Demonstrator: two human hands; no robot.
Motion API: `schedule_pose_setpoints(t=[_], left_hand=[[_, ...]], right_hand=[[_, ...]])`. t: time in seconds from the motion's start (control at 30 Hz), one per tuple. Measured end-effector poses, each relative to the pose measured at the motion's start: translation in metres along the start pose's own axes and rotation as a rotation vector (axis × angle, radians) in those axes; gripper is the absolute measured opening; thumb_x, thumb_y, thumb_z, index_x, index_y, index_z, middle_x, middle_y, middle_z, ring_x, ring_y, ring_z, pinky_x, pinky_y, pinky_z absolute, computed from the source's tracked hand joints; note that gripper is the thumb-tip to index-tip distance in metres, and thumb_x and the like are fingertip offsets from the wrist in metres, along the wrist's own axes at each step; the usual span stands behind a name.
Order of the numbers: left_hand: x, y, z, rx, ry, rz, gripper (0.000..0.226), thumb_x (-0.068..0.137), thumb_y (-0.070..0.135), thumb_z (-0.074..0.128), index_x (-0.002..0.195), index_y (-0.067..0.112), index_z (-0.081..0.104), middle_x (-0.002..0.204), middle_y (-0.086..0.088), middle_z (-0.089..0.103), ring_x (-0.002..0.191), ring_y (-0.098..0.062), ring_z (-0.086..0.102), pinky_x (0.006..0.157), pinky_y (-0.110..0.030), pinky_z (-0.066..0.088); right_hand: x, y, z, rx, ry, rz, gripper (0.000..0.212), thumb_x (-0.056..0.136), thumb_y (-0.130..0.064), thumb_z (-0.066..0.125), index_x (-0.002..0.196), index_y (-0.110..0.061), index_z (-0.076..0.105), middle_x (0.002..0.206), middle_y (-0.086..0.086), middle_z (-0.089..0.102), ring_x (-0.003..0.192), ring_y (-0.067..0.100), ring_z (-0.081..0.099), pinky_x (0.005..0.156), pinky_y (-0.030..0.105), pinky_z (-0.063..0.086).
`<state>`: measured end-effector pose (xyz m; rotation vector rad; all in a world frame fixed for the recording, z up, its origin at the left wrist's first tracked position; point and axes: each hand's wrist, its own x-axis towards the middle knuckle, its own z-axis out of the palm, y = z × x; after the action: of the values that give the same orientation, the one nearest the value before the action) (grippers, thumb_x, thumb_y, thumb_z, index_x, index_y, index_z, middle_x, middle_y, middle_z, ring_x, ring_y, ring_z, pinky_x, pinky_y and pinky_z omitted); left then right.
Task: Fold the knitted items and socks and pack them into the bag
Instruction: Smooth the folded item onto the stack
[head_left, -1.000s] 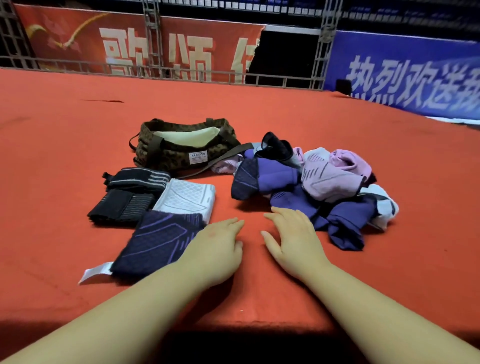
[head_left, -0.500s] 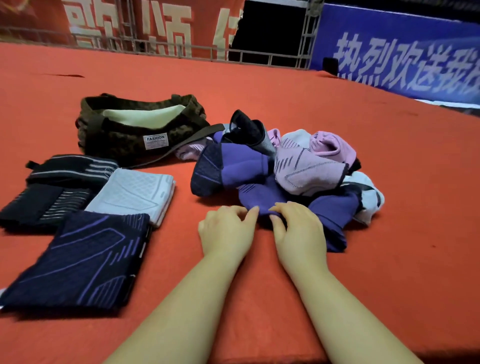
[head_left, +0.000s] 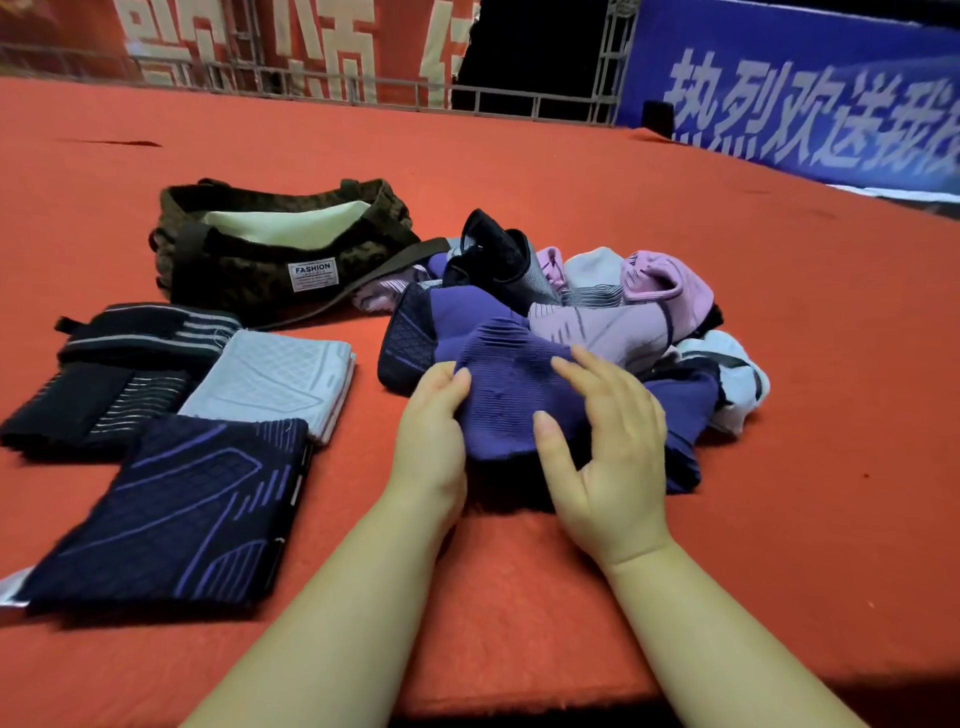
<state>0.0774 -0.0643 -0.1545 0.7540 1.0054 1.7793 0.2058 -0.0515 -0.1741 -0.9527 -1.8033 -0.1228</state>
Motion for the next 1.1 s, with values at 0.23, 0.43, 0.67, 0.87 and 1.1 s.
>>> schedule_pose_setpoints(t=[0.23, 0.43, 0.67, 0.87, 1.1], left_hand=[[0.004, 0.010, -0.005, -0.261, 0.117, -0.335, 0.036, 0.092, 0.019, 0.048, 0.116, -0.003, 0.062, 0.110, -0.018, 0.067, 0.100, -0.034, 0.064, 0.096, -0.044, 0.048], [0.009, 0.016, -0.012, -0.282, 0.028, -0.408, 0.032, 0.097, 0.021, 0.042, 0.099, 0.000, 0.066, 0.084, -0.013, 0.072, 0.072, -0.026, 0.070, 0.072, -0.030, 0.054], [0.011, -0.009, -0.017, 0.585, 0.149, 0.253, 0.025, 0.081, 0.015, 0.066, 0.100, 0.028, 0.055, 0.108, -0.005, 0.061, 0.086, -0.015, 0.059, 0.080, -0.030, 0.049], [-0.005, -0.008, -0.009, 0.777, -0.233, 0.600, 0.029, 0.075, 0.049, 0.059, 0.097, 0.031, 0.059, 0.103, 0.009, 0.060, 0.102, -0.005, 0.056, 0.091, -0.017, 0.040], [-0.001, -0.008, -0.010, 0.622, -0.320, 0.364, 0.016, 0.077, 0.026, 0.063, 0.091, 0.021, 0.070, 0.087, 0.008, 0.070, 0.082, -0.001, 0.062, 0.079, -0.020, 0.048]], right_hand=[[-0.002, -0.006, -0.008, 0.271, -0.148, 0.012, 0.080, 0.077, -0.071, 0.049, 0.139, -0.025, 0.032, 0.138, -0.007, 0.046, 0.119, 0.008, 0.051, 0.101, 0.025, 0.039], [-0.005, -0.007, -0.003, 0.273, -0.100, 0.044, 0.060, 0.075, -0.039, 0.064, 0.127, -0.012, 0.055, 0.113, -0.010, 0.062, 0.095, 0.001, 0.061, 0.089, 0.007, 0.041], [-0.003, 0.001, -0.003, 0.226, -0.023, 0.049, 0.041, 0.073, -0.014, 0.048, 0.109, -0.007, 0.066, 0.103, -0.007, 0.064, 0.090, 0.001, 0.056, 0.086, 0.005, 0.038], [-0.004, 0.006, -0.001, 0.390, 0.014, 0.326, 0.029, 0.071, -0.030, 0.051, 0.097, -0.042, 0.056, 0.080, -0.025, 0.063, 0.074, 0.000, 0.059, 0.072, 0.005, 0.042], [-0.003, 0.009, 0.000, 0.479, -0.008, 0.315, 0.040, 0.078, -0.006, 0.060, 0.101, -0.037, 0.054, 0.086, -0.029, 0.066, 0.087, -0.008, 0.063, 0.079, 0.007, 0.045]])
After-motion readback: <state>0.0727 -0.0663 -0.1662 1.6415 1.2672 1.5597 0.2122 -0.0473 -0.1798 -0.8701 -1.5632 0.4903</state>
